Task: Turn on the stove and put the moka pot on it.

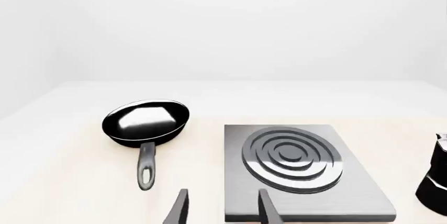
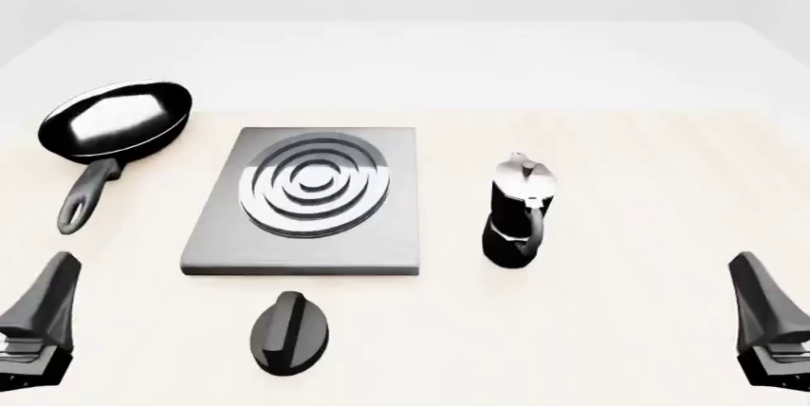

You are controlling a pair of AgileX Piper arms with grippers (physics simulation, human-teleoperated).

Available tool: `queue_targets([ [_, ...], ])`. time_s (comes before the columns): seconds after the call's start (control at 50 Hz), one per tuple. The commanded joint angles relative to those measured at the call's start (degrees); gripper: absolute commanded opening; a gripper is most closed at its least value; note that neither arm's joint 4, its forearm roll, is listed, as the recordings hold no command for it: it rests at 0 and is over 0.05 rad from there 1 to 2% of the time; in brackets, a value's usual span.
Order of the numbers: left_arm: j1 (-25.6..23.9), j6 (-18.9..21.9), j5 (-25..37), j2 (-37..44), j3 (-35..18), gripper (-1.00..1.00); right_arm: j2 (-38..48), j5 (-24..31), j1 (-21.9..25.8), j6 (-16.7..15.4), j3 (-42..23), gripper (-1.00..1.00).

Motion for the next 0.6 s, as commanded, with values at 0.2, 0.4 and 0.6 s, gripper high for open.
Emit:
queue_targets([
  [0.2,-0.3,0.4,0.1,0.3,-0.1,1.0,0.1,0.3,0.5,0.1,-0.2,1.0],
  [0.4,-3.6,2.4,-0.4,4.7,-2.8,1.0,0.1,0.4,0.8,0.3,-0.1,1.0],
  [0.6,-7.3,4.5,-4.3,19.4,-10.7,1.0,0.1,0.4,1.3,0.2,-0.2,1.0],
])
